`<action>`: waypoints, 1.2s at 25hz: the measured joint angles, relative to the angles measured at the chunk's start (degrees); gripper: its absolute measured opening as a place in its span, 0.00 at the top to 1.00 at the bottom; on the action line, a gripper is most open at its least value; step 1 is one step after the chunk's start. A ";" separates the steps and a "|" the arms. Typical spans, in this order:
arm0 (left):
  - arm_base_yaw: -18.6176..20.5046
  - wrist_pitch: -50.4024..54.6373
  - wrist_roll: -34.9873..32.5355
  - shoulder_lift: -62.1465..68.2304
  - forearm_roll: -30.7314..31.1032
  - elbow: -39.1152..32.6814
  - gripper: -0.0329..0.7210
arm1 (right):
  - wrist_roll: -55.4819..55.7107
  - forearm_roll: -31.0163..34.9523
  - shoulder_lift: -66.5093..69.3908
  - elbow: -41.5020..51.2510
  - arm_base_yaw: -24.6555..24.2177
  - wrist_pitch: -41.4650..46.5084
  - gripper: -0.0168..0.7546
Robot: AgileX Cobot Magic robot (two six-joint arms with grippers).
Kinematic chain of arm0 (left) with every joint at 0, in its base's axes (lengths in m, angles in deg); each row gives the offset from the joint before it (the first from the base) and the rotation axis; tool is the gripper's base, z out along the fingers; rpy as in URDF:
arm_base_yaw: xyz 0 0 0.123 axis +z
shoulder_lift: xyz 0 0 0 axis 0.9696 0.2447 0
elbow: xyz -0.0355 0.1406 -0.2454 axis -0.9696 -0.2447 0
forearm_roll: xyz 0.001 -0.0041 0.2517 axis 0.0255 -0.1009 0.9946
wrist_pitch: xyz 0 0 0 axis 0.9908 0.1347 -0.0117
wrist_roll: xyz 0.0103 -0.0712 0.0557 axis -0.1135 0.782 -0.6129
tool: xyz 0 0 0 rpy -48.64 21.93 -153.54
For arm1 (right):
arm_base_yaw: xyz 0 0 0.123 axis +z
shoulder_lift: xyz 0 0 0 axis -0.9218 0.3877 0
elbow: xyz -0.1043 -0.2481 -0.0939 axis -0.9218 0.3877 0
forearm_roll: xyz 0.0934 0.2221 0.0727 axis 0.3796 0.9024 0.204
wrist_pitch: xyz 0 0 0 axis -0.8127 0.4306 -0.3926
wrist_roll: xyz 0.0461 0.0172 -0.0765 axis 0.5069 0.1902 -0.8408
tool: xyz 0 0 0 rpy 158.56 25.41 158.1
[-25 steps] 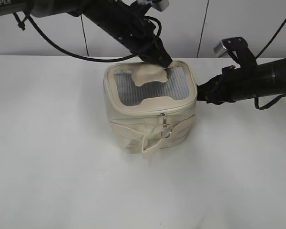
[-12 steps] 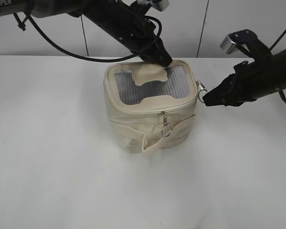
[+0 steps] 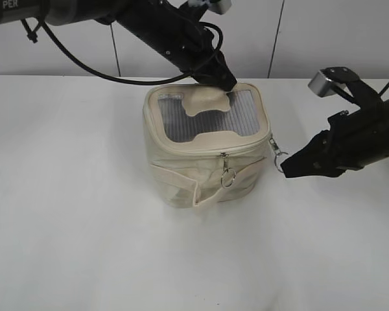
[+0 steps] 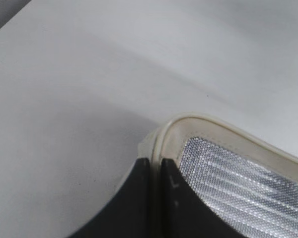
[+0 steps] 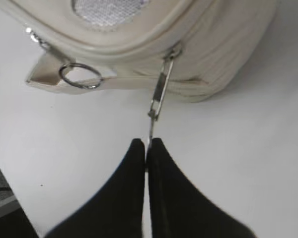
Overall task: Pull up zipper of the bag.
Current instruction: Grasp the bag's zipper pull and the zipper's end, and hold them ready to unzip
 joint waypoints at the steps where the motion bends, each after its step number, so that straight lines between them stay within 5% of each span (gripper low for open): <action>1: 0.00 -0.22 0.69 0.06 0.00 -0.01 0.93 | 0.00 0.38 -0.32 0.18 0.00 0.55 0.97; 5: -0.01 -0.86 3.32 0.06 -0.67 -0.20 0.93 | -0.47 2.73 -0.71 0.44 1.11 3.02 0.97; 13: -0.70 -1.68 4.79 0.23 -1.59 -0.48 0.93 | -0.57 9.85 0.24 0.16 17.61 -4.92 0.97; 16: -0.89 -1.28 4.79 0.23 -1.61 -0.48 0.93 | -0.52 10.92 1.50 -0.63 20.33 -7.27 0.97; 21: -0.96 -1.36 5.13 0.28 -1.81 -0.48 0.88 | 4.53 10.56 1.75 -0.68 18.99 -6.50 0.88; 26: -0.31 -0.01 7.98 -0.74 -2.12 -0.48 0.56 | 12.50 4.42 0.56 -0.68 13.01 -1.88 0.47; 30: 1.63 2.03 12.47 -4.70 1.02 -0.93 0.58 | 19.83 -1.73 -3.70 -0.68 7.69 0.83 0.42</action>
